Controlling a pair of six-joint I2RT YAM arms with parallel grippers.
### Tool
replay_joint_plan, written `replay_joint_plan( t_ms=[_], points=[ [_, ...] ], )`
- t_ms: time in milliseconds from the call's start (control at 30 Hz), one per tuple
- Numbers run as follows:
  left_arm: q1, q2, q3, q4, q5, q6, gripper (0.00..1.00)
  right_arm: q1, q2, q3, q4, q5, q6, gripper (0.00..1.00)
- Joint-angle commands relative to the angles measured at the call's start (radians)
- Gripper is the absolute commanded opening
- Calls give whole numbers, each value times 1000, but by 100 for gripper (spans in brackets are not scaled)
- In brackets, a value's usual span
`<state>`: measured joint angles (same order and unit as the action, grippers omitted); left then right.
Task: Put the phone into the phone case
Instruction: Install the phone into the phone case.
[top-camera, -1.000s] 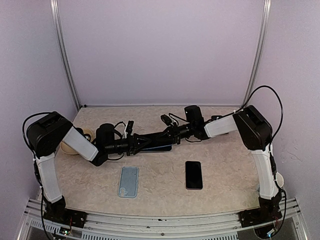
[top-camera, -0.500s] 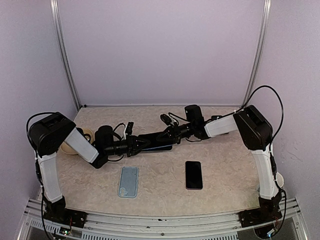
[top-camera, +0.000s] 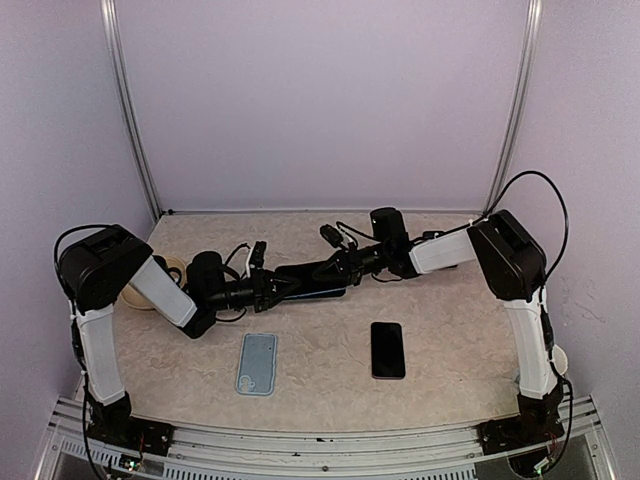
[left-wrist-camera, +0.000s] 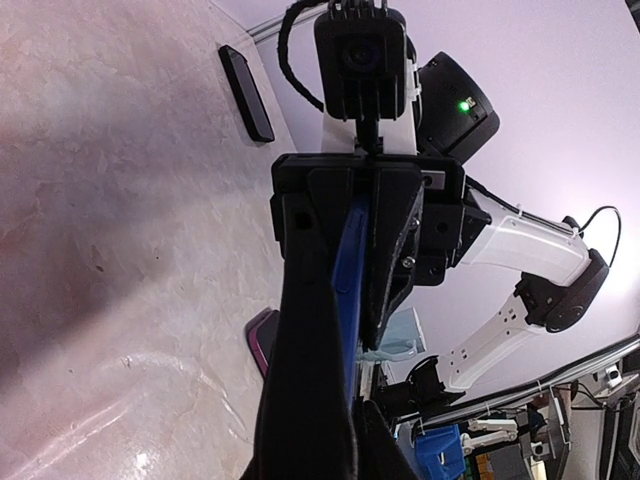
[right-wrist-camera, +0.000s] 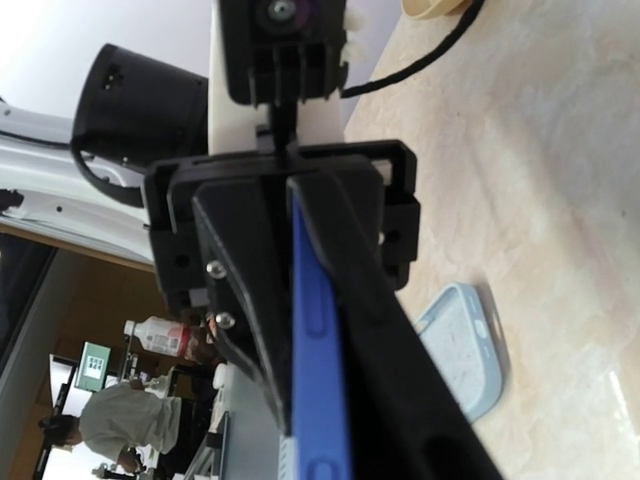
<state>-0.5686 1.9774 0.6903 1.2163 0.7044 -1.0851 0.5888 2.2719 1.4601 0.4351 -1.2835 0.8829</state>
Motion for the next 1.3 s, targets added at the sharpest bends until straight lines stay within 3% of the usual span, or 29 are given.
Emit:
replay_joint_plan(
  t_ms=[0,367,967,1267],
  points=[
    [-19,-8,12,147,48,4,1,35,-18,4,-44,39,2,8],
    [-19,-9,0,193,49,-19,0,25,-34,12,-113,38,-35,31],
    [17,-20,-63,333,-3,-132,0,-4,-109,-20,-327,81,-230,35],
    [13,-15,-55,319,-13,-139,0,0,-150,-29,-312,48,-240,36]
  ],
)
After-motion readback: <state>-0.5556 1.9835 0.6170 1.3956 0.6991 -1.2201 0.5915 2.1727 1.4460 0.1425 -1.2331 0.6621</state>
